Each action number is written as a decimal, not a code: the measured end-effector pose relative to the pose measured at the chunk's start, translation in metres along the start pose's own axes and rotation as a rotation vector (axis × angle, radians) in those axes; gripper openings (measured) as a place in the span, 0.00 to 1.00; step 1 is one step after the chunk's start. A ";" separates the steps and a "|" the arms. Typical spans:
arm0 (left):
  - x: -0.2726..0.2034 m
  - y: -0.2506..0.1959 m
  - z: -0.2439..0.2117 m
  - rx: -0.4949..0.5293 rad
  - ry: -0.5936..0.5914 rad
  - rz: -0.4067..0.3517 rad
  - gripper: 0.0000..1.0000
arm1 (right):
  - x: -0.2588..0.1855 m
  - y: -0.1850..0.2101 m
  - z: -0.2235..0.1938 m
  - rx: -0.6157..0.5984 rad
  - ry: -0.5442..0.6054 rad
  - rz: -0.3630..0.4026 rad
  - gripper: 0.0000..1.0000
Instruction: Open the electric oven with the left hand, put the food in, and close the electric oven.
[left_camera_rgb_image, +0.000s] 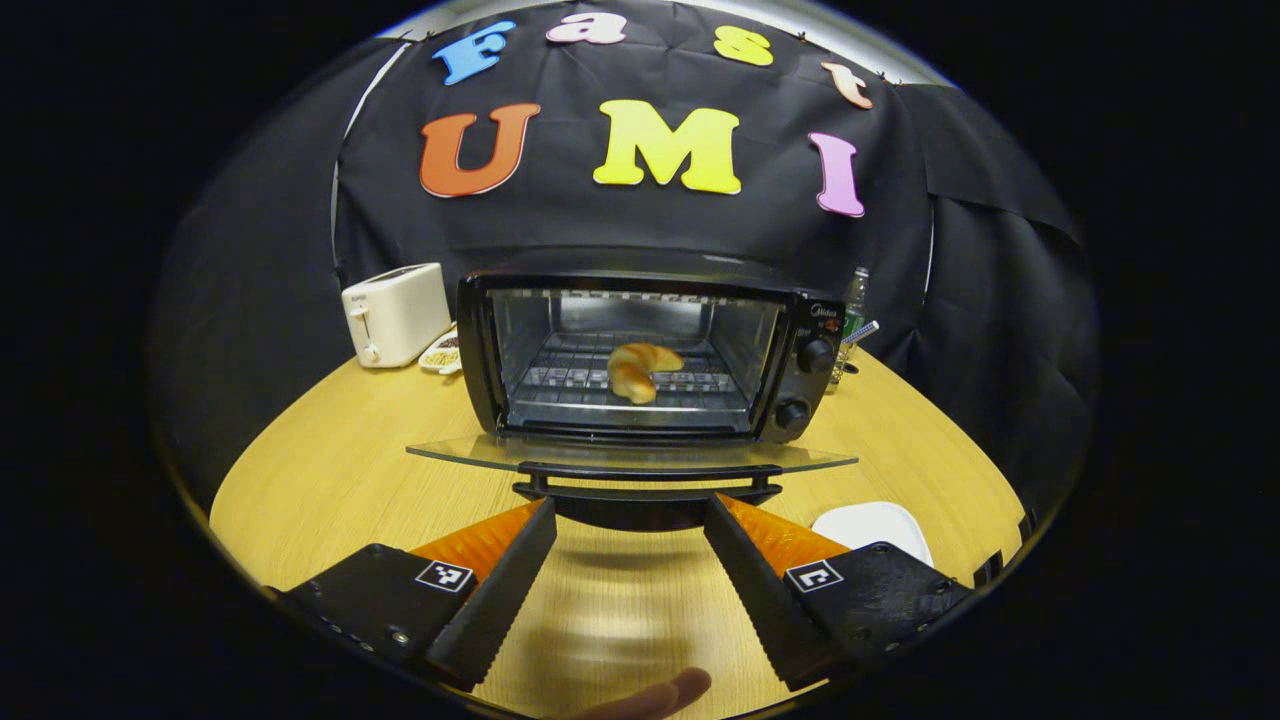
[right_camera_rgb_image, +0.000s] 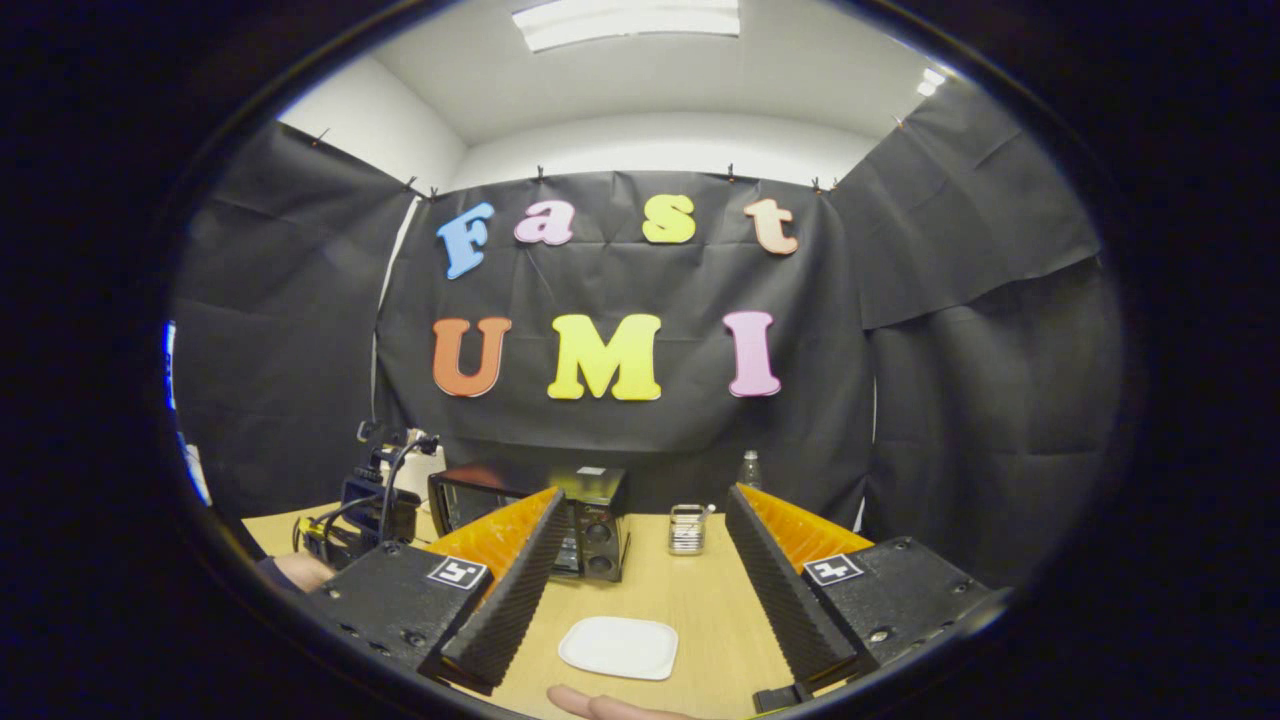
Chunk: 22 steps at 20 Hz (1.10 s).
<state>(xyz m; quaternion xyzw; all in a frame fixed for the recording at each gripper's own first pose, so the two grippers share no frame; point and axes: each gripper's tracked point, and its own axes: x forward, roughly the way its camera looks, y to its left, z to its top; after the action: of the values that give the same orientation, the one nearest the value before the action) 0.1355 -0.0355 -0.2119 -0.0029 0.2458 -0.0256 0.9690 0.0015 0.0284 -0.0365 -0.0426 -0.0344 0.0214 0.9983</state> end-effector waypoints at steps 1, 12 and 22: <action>0.001 -0.001 0.008 0.017 -0.012 0.004 0.98 | 0.000 -0.002 0.000 -0.001 0.003 -0.004 0.96; -0.028 -0.003 0.062 0.115 -0.135 0.058 0.98 | 0.001 -0.031 -0.001 0.018 0.013 -0.066 0.96; -0.008 -0.008 0.061 0.069 -0.145 0.007 0.98 | 0.002 -0.024 -0.003 0.029 0.016 -0.046 0.96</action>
<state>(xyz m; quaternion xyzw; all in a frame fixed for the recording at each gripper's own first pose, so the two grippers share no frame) 0.1571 -0.0433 -0.1539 0.0296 0.1740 -0.0303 0.9838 0.0045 0.0044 -0.0371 -0.0273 -0.0271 -0.0014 0.9993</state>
